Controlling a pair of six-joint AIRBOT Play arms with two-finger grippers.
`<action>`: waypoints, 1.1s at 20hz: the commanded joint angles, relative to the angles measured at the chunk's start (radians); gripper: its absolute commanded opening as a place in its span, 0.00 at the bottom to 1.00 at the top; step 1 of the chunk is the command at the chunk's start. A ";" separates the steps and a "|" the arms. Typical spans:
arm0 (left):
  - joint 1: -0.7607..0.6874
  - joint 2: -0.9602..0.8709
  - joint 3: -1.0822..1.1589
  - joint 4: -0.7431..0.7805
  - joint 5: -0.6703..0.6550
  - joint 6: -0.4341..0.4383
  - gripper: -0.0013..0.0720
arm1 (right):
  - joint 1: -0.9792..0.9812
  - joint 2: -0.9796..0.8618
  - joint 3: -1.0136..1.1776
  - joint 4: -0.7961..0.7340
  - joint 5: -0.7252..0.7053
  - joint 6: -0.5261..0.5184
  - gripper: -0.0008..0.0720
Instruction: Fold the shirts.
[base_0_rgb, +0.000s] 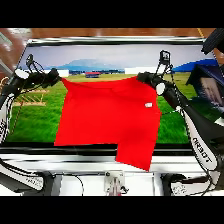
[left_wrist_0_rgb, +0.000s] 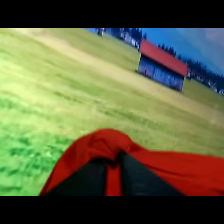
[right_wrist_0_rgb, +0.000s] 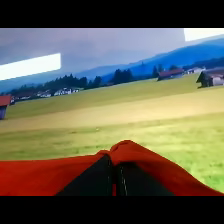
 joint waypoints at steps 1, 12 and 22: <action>0.021 -0.001 0.013 -0.003 -0.214 0.000 0.86 | -0.001 0.014 0.000 0.087 0.076 0.052 0.46; 0.238 0.075 -0.052 0.234 -1.056 0.130 0.38 | -0.197 0.374 -0.066 -0.257 1.300 -0.122 0.68; 0.370 0.259 -0.504 0.360 -0.887 0.207 0.72 | -0.334 0.484 -0.380 -0.032 1.281 -0.187 0.70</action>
